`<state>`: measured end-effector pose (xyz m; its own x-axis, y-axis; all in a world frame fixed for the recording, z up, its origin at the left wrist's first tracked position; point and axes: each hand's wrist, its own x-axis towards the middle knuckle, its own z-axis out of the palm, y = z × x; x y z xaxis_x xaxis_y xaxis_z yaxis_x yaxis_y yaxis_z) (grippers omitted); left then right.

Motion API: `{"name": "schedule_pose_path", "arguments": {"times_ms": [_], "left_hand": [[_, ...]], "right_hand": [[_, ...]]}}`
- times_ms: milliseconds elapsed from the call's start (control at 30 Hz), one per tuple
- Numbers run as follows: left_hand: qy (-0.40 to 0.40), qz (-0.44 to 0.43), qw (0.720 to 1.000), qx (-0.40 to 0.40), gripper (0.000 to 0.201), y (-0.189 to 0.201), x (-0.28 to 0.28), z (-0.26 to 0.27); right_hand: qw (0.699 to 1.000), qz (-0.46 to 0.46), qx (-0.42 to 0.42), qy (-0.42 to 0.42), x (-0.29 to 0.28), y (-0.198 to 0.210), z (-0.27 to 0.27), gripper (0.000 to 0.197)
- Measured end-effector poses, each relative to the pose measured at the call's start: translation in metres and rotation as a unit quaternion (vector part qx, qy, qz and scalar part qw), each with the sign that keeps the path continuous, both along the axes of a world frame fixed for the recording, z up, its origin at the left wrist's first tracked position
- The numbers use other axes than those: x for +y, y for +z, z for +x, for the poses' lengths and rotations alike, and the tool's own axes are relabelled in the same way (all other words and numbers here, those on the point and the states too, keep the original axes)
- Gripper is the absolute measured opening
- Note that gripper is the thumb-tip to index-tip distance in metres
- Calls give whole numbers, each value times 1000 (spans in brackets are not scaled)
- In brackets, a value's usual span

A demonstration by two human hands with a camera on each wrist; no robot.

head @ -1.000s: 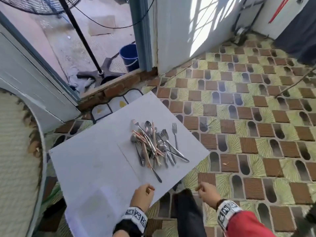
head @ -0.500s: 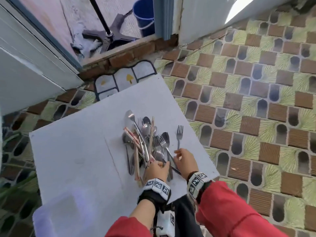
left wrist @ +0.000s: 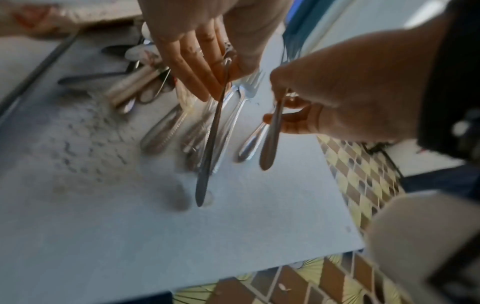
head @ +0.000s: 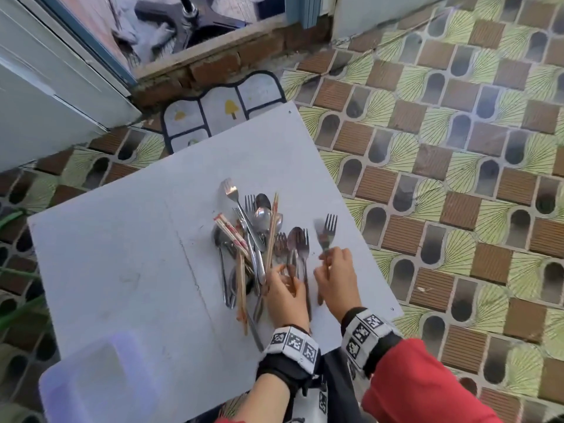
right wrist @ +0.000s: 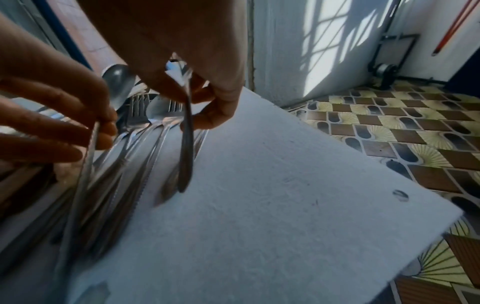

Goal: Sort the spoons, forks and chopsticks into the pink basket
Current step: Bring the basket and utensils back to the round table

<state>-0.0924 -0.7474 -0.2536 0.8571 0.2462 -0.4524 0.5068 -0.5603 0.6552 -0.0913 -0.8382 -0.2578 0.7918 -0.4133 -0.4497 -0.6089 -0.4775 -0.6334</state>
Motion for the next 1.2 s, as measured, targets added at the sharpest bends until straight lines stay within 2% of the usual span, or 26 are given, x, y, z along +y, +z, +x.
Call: {"name": "schedule_pose_path", "arguments": {"times_ms": [133, 300, 433, 533, 667, 833, 967, 1033, 1133, 1200], "left_hand": [[-81, 51, 995, -19, 26, -14, 3, 5], [-90, 44, 995, -8, 41, -19, 2, 11], [-73, 44, 996, 24, 36, -18, 3, 15], [-53, 32, 997, 43, 30, -19, 5, 17], [-41, -18, 999, 19, 22, -13, 8, 15], [-1, -99, 994, -44, 16, 0, 23, 8], [21, -160, 984, -70, 31, 14, 44, 12], [25, -182, 979, -86, 24, 21, 56, 15], [53, -194, 975, -95, 21, 25, 73, 15], [66, -169, 979, -97, 25, 23, 83, 15]], "right_hand": [[995, -5, -1, -101, -2, -10, 9, 17], [988, -35, 19, -148, 4, -24, 19, 27], [983, -8, 33, -178, 3, -24, 17, 39], [988, -17, 51, -145, 1, -20, 14, 30], [993, -41, 41, -107, 6, -11, 3, 16], [997, -4, 8, -73, 32, -18, -7, 20], [993, 29, -8, -117, 49, -20, -5, 30], [989, 35, 10, -140, 51, -19, -2, 34], [991, 8, 33, -127, 51, -18, 2, 28], [993, -10, 31, -110, 52, -15, 3, 24]]}}
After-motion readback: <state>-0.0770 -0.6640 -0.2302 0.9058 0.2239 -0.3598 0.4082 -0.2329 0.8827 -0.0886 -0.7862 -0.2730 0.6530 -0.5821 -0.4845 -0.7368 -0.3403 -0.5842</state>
